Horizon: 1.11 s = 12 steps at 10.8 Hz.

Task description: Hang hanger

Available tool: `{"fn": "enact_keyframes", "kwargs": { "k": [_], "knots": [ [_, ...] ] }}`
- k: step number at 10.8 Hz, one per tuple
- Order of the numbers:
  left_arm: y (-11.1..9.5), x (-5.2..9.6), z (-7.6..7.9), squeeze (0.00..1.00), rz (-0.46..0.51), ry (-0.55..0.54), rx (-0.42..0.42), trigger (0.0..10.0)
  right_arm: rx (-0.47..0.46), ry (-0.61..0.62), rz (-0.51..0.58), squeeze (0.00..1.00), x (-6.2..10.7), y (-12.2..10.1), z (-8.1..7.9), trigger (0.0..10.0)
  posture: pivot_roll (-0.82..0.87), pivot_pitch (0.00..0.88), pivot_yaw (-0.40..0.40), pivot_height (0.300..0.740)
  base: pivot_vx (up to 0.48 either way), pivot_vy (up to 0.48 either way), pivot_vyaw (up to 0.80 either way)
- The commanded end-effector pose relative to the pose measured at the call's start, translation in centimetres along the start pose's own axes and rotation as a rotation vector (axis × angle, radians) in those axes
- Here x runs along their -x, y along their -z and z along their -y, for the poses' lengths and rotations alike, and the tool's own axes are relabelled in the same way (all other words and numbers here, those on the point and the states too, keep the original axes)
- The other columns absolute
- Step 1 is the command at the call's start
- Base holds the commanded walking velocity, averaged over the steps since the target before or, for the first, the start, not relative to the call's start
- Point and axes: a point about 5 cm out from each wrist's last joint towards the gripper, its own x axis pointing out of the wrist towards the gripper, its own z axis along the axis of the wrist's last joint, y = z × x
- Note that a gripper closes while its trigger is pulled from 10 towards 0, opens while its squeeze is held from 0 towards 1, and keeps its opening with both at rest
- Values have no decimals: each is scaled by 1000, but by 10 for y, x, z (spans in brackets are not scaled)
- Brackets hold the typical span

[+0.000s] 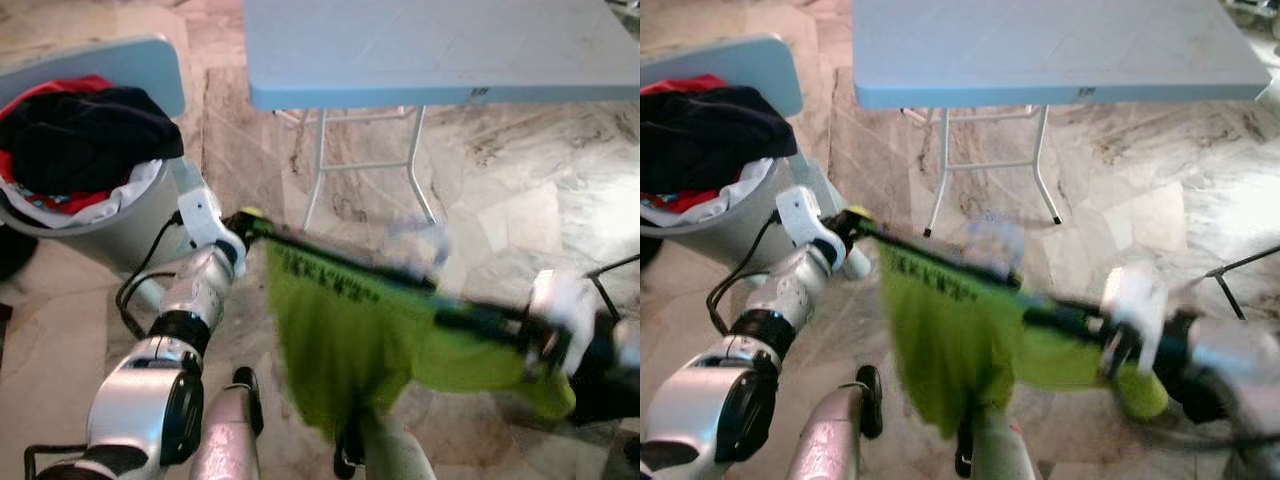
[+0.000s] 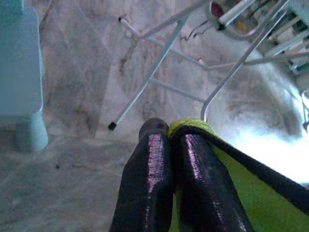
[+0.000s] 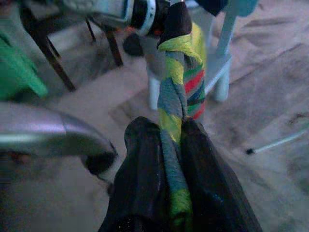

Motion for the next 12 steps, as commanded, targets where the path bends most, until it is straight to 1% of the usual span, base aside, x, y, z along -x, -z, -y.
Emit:
{"fn": "enact_keyframes", "kwargs": {
  "k": [1,2,3,4,5,12],
  "knots": [
    [-74,44,-124,0,244,-474,40,1255,40,66,56,0,45,-26,16,10000,-84,266,-57,740,0,0,0],
    [-68,42,-120,0,220,-452,55,1451,-17,110,201,0,39,-39,21,10000,-80,264,-57,740,0,0,0],
    [-58,39,-115,0,170,-424,38,1412,-42,166,294,0,31,-44,25,10000,-80,264,-57,740,0,0,0],
    [-58,39,-115,0,170,-424,38,1412,-42,166,294,0,31,-44,25,10000,-80,264,-57,740,0,0,0],
    [-55,38,-113,0,150,-414,26,1412,-60,179,313,0,30,-45,26,10000,-78,262,-57,740,0,0,0],
    [-55,38,-113,0,150,-414,26,1412,-60,179,313,0,30,-45,26,10000,-78,262,-57,740,0,0,0]
  ]
}}
